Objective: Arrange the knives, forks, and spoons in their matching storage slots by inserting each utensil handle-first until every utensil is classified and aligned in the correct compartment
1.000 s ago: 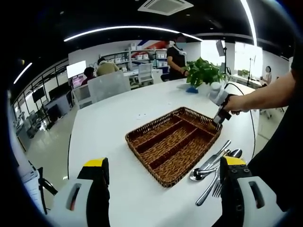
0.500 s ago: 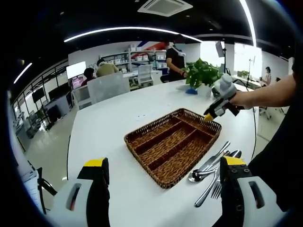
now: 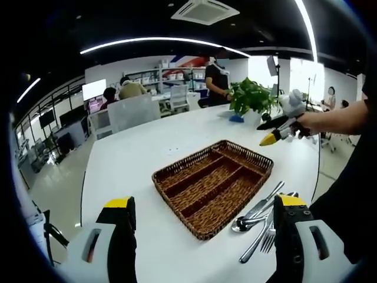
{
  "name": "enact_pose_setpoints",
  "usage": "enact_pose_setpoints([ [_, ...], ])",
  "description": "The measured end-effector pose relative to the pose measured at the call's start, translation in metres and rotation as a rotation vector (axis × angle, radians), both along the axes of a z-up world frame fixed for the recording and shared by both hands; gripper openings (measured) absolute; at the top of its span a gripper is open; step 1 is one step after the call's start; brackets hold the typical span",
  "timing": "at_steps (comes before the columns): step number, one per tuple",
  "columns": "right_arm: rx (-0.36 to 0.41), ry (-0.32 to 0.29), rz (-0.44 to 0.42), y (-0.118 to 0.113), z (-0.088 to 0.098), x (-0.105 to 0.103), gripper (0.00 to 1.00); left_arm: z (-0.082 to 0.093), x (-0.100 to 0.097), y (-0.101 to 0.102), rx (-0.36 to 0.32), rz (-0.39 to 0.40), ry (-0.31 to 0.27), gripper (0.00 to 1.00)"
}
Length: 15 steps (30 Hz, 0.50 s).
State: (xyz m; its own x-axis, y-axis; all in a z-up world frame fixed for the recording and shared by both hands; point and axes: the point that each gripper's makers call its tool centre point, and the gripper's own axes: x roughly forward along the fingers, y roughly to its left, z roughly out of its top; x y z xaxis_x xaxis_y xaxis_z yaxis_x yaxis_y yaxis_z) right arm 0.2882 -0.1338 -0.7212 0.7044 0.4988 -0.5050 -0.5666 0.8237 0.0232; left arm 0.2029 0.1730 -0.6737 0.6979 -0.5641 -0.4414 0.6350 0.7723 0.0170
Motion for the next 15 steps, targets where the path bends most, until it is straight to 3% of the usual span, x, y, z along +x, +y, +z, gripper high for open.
enact_pose_setpoints([
  [3,0.04,-0.048,0.036,0.004,0.016,-0.007,1.0,-0.001,0.0,-0.002,-0.005,0.001,0.001,0.99],
  [10,0.037,-0.131,0.108,0.003,0.042,-0.032,1.0,-0.001,-0.001,-0.009,-0.017,-0.023,-0.004,0.99],
  [15,0.041,-0.146,0.107,-0.005,0.053,-0.048,1.0,-0.001,-0.004,-0.01,-0.013,-0.034,-0.016,0.99],
])
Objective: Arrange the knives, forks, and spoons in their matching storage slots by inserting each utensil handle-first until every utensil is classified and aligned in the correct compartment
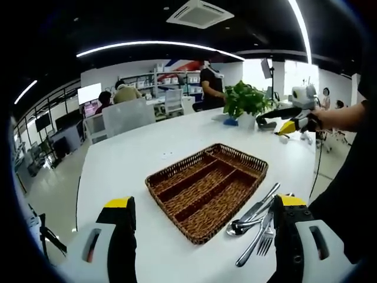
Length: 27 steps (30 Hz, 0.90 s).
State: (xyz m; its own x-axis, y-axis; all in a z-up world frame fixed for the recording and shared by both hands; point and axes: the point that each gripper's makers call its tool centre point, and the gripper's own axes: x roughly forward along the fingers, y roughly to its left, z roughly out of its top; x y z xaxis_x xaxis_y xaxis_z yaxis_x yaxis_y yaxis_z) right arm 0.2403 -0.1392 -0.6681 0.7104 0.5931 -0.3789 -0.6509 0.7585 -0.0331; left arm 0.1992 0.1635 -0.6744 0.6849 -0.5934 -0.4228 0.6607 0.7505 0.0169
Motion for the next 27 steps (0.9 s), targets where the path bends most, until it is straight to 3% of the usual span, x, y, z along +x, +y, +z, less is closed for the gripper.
enact_pose_setpoints([
  [4,0.014,0.019,-0.001,-0.007,0.005,-0.015,1.0,-0.001,-0.003,0.001,0.024,-0.003,0.001,0.99],
  [10,-0.043,0.033,-0.027,-0.023,-0.006,-0.032,1.0,-0.004,-0.007,0.002,0.044,0.001,0.012,0.99],
  [27,-0.055,0.039,-0.038,-0.043,-0.014,-0.044,1.0,-0.005,-0.016,-0.007,0.115,-0.046,0.005,0.99],
])
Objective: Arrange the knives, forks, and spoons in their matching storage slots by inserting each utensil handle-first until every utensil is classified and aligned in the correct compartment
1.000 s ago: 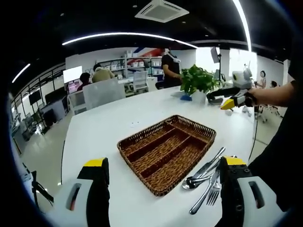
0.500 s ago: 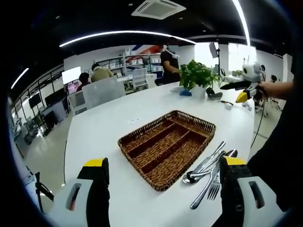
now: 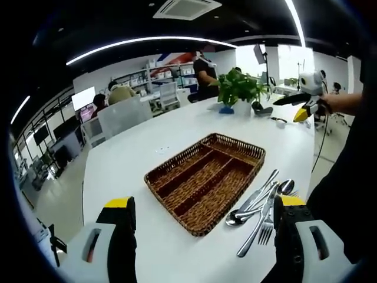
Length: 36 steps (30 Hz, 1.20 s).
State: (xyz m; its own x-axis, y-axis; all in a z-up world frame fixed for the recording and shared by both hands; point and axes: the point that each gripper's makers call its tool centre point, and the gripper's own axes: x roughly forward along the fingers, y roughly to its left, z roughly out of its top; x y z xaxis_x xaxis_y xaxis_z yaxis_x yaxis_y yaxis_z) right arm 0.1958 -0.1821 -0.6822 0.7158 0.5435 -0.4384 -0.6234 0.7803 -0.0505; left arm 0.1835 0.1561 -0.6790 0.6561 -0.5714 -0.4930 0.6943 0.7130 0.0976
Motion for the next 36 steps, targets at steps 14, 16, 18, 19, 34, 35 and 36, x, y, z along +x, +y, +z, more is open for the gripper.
enact_pose_setpoints([
  [14,0.006,-0.024,0.029,0.013,0.013,-0.005,1.0,-0.011,-0.006,0.001,0.101,-0.055,0.012,0.98],
  [16,-0.008,-0.031,0.034,0.014,0.013,-0.005,1.0,-0.015,-0.006,0.0,0.123,-0.07,0.022,0.96],
  [18,-0.01,-0.029,0.037,0.014,0.012,-0.005,1.0,-0.019,-0.007,-0.005,0.134,-0.094,0.037,0.94],
  [19,-0.004,-0.029,0.035,0.014,0.012,-0.006,1.0,-0.02,-0.007,-0.007,0.138,-0.104,0.04,0.95],
  [34,0.006,0.002,0.026,0.013,0.001,-0.008,1.0,-0.068,-0.011,-0.044,0.275,-0.266,0.125,0.89],
  [35,0.007,0.001,0.026,0.013,0.001,-0.007,1.0,-0.073,-0.011,-0.045,0.287,-0.276,0.128,0.89],
  [36,0.01,0.002,0.025,0.012,0.002,-0.007,1.0,-0.077,-0.011,-0.046,0.3,-0.281,0.132,0.89],
])
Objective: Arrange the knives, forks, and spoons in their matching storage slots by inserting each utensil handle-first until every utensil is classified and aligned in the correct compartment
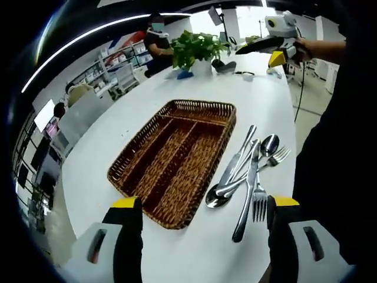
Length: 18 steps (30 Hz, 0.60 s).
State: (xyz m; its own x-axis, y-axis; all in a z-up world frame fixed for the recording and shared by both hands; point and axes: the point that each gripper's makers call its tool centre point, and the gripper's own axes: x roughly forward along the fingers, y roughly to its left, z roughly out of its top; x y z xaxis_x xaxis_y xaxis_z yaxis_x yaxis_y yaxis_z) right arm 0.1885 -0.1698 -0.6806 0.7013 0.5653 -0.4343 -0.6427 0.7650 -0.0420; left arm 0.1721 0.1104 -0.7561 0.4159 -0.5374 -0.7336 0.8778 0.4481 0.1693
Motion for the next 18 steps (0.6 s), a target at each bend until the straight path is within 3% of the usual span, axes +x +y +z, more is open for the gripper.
enact_pose_setpoints([
  [3,0.004,0.0,-0.009,-0.002,0.0,0.001,1.0,-0.014,0.004,0.001,0.058,-0.01,-0.01,0.86],
  [9,0.002,0.008,-0.019,-0.006,-0.002,0.0,1.0,-0.038,0.003,-0.004,0.066,-0.006,0.042,0.85],
  [18,0.007,0.012,-0.029,-0.012,-0.002,0.004,0.99,-0.062,-0.004,-0.009,0.094,-0.027,0.066,0.8],
])
